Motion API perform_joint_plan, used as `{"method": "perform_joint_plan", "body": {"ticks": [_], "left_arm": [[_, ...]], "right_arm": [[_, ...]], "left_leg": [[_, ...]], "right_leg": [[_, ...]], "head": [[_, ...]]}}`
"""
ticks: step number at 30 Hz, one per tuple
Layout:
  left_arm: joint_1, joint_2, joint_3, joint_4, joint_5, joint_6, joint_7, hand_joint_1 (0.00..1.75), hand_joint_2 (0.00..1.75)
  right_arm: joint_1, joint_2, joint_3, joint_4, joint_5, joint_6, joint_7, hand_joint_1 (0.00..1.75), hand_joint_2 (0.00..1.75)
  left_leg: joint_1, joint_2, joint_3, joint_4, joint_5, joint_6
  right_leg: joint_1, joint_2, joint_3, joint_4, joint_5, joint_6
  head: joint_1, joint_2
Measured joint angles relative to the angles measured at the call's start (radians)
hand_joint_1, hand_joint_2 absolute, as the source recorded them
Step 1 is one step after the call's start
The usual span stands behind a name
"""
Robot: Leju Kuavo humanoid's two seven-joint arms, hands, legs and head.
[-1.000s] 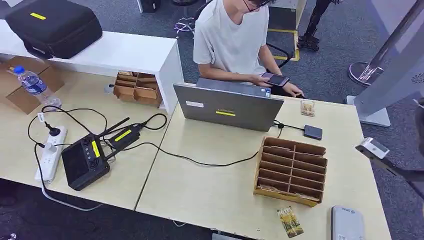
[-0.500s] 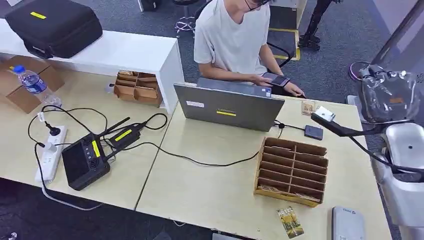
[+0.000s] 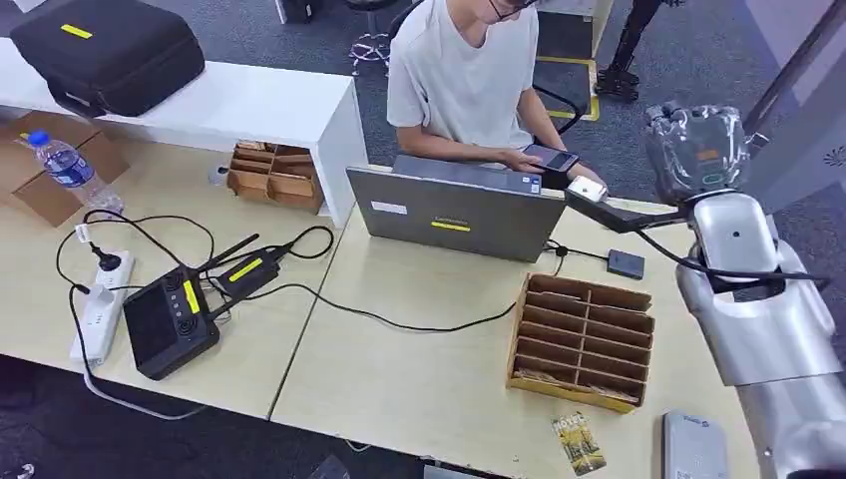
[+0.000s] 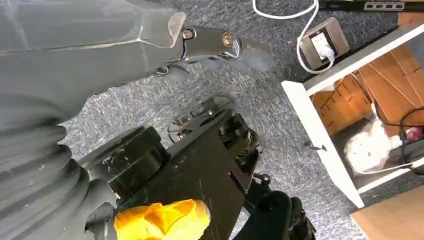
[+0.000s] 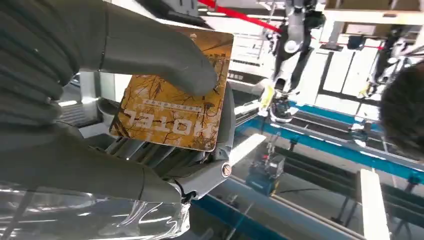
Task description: Pass the card to the sensor for recognition and then transmit it.
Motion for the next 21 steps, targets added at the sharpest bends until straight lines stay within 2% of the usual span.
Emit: {"method": "perform_joint_plan", "body": {"ticks": [1,3,4,6,10,13,21], "left_arm": [[0.000,0.000,0.003,0.000,0.002,0.003,0.007,0.00,1.75],[-0.004,-0.015,0.008,0.000,0.005,0.053,0.061,0.00,1.75],[-0.009,-0.034,0.011,0.000,0.003,0.089,0.094,0.00,1.75],[-0.020,-0.064,0.012,0.000,-0.006,0.108,0.128,0.00,1.75],[-0.034,-0.096,0.012,0.000,-0.015,0.108,0.146,0.00,1.75],[-0.037,-0.100,0.012,0.000,-0.017,0.108,0.150,0.00,1.75],[-0.038,-0.106,0.012,0.000,-0.023,0.105,0.160,0.00,1.75]], "right_arm": [[-0.005,0.009,0.004,0.009,0.000,-0.001,0.000,1.75,1.75],[-0.017,0.025,0.013,0.033,-0.003,-0.003,-0.002,1.75,1.75],[-0.023,0.034,0.018,0.046,-0.010,-0.006,-0.010,1.75,1.75],[-0.034,0.055,0.030,0.074,-0.011,-0.012,-0.020,1.75,1.75],[-0.047,0.102,0.050,0.119,-0.011,-0.022,-0.013,1.75,1.75],[-0.050,0.126,0.059,0.143,-0.011,-0.024,-0.010,1.75,1.75],[-0.055,0.151,0.076,0.183,-0.012,-0.028,-0.010,1.75,1.75]], "left_leg": [[0.000,0.000,0.000,0.000,0.000,0.000],[0.000,0.000,0.000,0.000,0.000,0.000],[0.000,0.000,0.000,0.000,0.000,0.000],[0.000,0.000,-0.001,0.000,0.000,0.000],[0.000,0.002,0.000,0.001,0.000,0.000],[0.000,0.000,0.000,0.001,0.000,0.000],[0.000,0.001,-0.001,0.001,0.000,0.000]], "right_leg": [[0.000,0.000,0.000,0.000,0.000,0.000],[0.000,0.000,0.000,0.000,0.000,0.000],[0.000,0.000,0.000,0.000,0.000,0.000],[0.000,0.000,0.000,0.000,0.000,0.000],[0.000,0.001,0.000,0.000,0.001,0.000],[0.000,0.001,0.000,0.000,0.001,0.000],[0.000,0.001,0.000,0.000,0.000,0.000]], "head": [[0.000,0.000],[0.000,0.000],[0.000,0.000],[0.001,0.000],[0.000,0.000],[0.000,0.000],[0.000,0.000]]}}
